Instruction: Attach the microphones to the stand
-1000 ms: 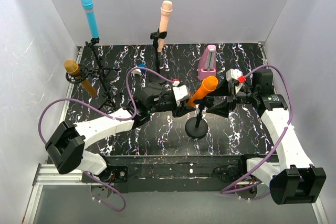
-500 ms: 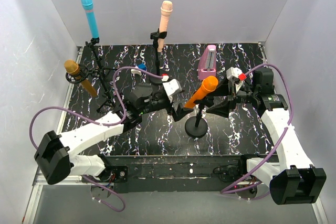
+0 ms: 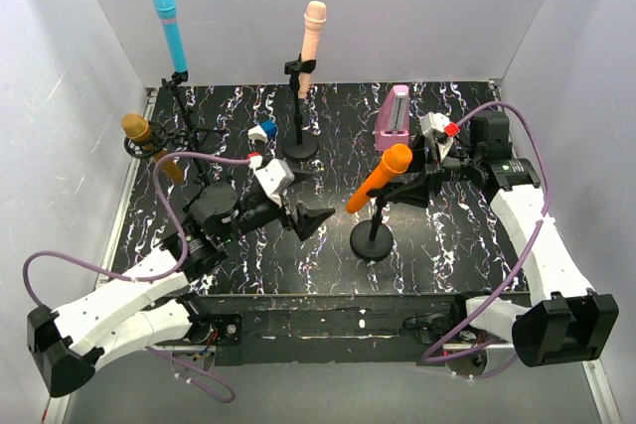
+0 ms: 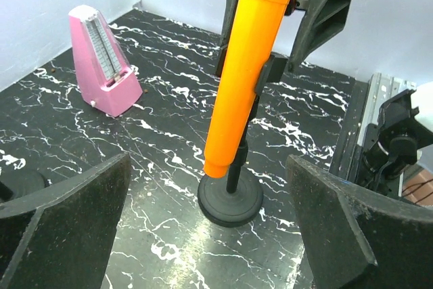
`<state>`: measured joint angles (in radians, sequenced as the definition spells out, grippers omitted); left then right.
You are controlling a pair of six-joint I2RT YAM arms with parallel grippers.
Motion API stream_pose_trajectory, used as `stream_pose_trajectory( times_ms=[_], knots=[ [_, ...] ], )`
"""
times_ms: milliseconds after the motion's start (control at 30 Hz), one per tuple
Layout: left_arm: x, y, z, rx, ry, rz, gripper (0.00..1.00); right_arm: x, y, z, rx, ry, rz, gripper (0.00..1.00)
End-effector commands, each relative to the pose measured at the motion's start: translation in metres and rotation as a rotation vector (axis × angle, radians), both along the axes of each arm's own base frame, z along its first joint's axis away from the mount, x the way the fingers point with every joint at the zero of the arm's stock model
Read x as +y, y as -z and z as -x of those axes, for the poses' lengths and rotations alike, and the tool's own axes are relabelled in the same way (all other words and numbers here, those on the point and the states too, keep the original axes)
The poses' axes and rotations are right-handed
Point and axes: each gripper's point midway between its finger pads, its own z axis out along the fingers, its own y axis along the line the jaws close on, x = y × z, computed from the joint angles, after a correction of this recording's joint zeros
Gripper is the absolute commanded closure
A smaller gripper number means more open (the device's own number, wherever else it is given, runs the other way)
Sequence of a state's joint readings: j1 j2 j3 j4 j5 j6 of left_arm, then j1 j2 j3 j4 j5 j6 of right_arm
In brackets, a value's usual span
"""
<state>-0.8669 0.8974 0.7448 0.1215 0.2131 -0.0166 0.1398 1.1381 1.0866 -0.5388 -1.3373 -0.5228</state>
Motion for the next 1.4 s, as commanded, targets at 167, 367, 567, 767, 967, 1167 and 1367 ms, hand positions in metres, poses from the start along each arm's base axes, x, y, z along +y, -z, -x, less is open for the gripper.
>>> stream_pose_trajectory(
  times_ms=[167,367,567,767,967,1167,1367],
  knots=[
    [0.026,-0.001,0.007,0.044,-0.079,0.025,0.02,0.007,-0.004,-0.002,-0.033,-0.019,0.030,0.42],
    [0.026,-0.004,0.007,0.039,-0.076,0.027,0.02,0.006,0.007,-0.002,-0.041,-0.003,0.054,0.63],
    [0.028,-0.007,0.007,0.033,-0.085,0.020,0.02,0.003,-0.009,-0.008,-0.117,0.023,0.063,0.88],
    [0.040,-0.013,0.007,0.014,-0.119,0.006,0.02,-0.018,-0.034,-0.056,-0.201,0.211,0.136,0.90],
    [0.052,-0.020,0.010,-0.002,-0.149,-0.001,0.02,-0.057,-0.054,-0.130,-0.256,0.528,0.163,0.90],
    [0.061,-0.027,0.014,-0.012,-0.166,0.011,0.02,-0.121,-0.061,-0.193,-0.249,0.865,0.150,0.90],
    [0.065,-0.029,0.014,-0.019,-0.178,0.010,0.02,-0.163,-0.056,-0.226,-0.254,1.030,0.159,0.89]
  ],
)
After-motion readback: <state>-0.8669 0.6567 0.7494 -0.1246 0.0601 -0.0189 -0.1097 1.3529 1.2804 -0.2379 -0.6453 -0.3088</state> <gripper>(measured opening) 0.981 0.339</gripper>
